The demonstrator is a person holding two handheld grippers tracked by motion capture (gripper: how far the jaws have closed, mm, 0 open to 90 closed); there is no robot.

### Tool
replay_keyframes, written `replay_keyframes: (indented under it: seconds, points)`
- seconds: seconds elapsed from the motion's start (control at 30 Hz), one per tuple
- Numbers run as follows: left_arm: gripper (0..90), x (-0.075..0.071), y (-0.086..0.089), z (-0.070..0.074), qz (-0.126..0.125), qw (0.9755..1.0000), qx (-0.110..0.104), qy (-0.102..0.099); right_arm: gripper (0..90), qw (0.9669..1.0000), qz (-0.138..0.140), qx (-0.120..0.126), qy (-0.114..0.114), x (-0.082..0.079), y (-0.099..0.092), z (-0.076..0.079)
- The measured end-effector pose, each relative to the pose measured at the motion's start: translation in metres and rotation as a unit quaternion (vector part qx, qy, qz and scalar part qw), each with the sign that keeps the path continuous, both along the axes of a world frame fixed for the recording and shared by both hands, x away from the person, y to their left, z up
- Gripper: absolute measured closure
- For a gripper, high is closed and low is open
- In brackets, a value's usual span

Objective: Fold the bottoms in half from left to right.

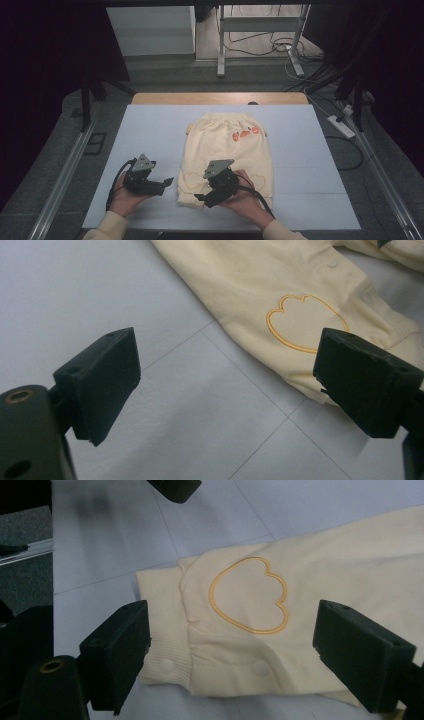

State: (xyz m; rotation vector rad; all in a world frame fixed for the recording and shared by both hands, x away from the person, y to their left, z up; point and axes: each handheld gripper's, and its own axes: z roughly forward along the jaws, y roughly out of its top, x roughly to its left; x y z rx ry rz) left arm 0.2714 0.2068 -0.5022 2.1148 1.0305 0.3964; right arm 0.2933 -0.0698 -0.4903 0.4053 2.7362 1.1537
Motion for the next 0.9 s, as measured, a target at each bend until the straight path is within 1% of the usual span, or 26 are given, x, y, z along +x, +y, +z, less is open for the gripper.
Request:
replay_keyframes:
  seconds: [0.23,0.3,0.57,0.67,0.7,0.73,0.77,0.8,0.87,0.9]
  points:
    - [11.7,0.001,0.0,0.0,-0.001,1.0,-0.002,0.0,16.0,0.9999,0.015,-0.005,0.004,-0.004,0.012,-0.004]
    - [11.7,0.001,0.0,0.0,0.0,1.0,-0.002,0.0,16.1,0.9997,0.023,-0.011,0.003,-0.005,0.017,-0.006]
    - [11.7,0.001,0.001,0.0,0.001,1.0,-0.001,0.001,17.0,0.9992,0.036,-0.017,0.006,-0.009,0.029,-0.009]
    - [11.6,0.001,0.001,0.0,0.001,1.0,-0.003,-0.001,17.2,0.9987,0.046,-0.019,0.006,-0.011,0.037,-0.013]
    - [11.6,0.001,0.002,0.0,0.001,1.0,-0.004,-0.001,17.7,0.9985,0.048,-0.026,0.006,-0.012,0.039,-0.013]
    - [11.6,0.001,0.002,0.0,0.001,1.0,-0.004,-0.001,17.7,0.9985,0.048,-0.026,0.006,-0.012,0.039,-0.013]
    - [11.6,0.001,0.001,0.0,0.002,1.0,-0.004,0.0,19.1,0.9985,0.05,-0.02,0.008,-0.013,0.041,-0.015]
    - [11.6,0.001,0.001,0.0,0.002,1.0,-0.003,0.0,20.2,0.9982,0.052,-0.028,0.005,-0.013,0.043,-0.016]
    - [11.6,0.002,0.001,0.0,0.002,1.0,-0.003,0.001,21.6,0.998,0.056,-0.03,0.002,-0.014,0.047,-0.021]
    - [11.6,0.002,0.002,0.0,0.003,1.0,-0.002,0.002,21.6,0.998,0.056,-0.03,0.002,-0.014,0.047,-0.021]
